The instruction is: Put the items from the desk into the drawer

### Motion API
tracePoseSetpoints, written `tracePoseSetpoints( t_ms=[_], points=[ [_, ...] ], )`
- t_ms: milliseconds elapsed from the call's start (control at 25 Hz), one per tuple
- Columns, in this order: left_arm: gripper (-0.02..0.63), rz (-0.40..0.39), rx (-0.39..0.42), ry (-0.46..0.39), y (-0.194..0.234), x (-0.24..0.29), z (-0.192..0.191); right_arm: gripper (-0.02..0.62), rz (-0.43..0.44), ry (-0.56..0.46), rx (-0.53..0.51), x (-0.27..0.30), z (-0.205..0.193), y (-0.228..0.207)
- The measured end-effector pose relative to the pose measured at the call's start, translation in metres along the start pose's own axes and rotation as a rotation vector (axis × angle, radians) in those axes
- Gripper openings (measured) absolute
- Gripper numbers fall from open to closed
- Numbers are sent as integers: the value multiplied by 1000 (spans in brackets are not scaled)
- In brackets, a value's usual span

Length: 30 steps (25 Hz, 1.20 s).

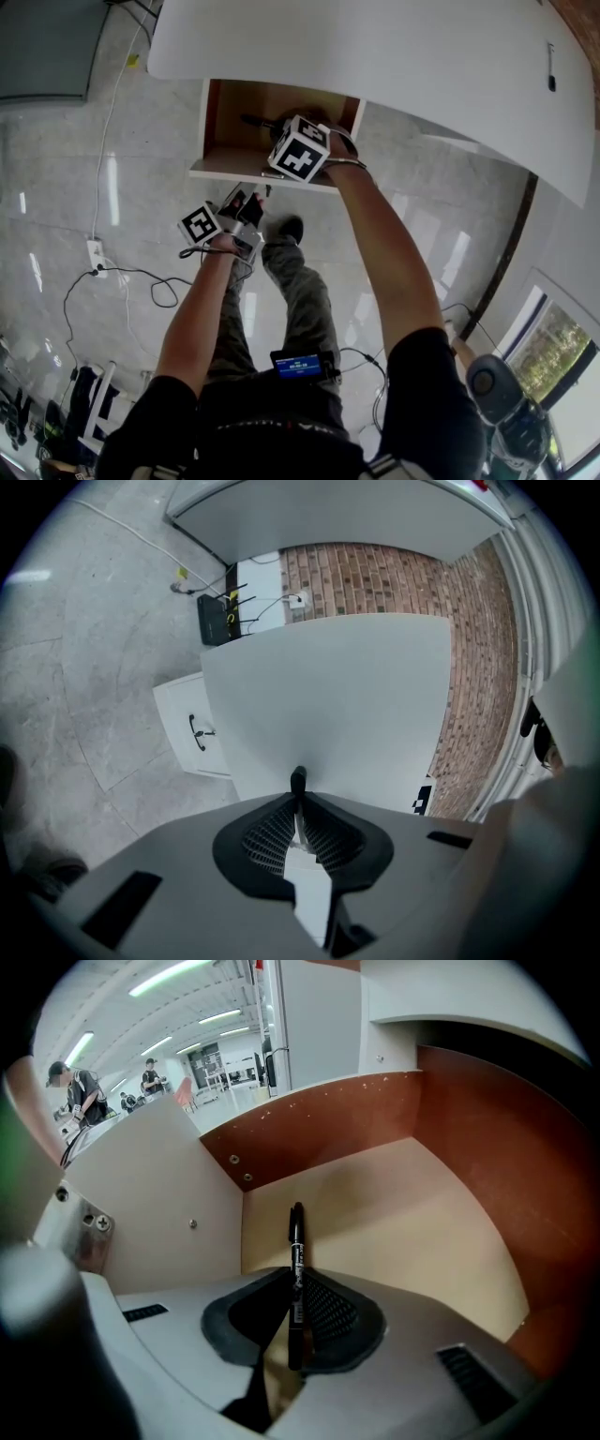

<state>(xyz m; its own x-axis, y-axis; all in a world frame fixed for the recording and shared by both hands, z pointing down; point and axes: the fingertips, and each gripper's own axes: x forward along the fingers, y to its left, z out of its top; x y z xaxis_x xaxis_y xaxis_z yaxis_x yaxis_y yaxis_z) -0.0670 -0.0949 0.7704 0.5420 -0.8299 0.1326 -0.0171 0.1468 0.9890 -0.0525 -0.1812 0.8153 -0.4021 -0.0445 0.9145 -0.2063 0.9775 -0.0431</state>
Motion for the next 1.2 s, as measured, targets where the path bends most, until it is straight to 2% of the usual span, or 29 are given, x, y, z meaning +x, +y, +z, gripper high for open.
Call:
tracePoseSetpoints(
  t_ms=[640, 880, 1200],
  points=[
    [34, -5, -3, 1, 1, -1, 1, 49, 11, 15, 10, 8, -2, 4],
    [35, -8, -10, 0, -5, 0, 0, 48, -22, -43, 14, -11, 9, -4],
    [34, 3, -13, -7, -12, 0, 1, 25, -65, -123, -51, -53, 28, 1]
  ],
)
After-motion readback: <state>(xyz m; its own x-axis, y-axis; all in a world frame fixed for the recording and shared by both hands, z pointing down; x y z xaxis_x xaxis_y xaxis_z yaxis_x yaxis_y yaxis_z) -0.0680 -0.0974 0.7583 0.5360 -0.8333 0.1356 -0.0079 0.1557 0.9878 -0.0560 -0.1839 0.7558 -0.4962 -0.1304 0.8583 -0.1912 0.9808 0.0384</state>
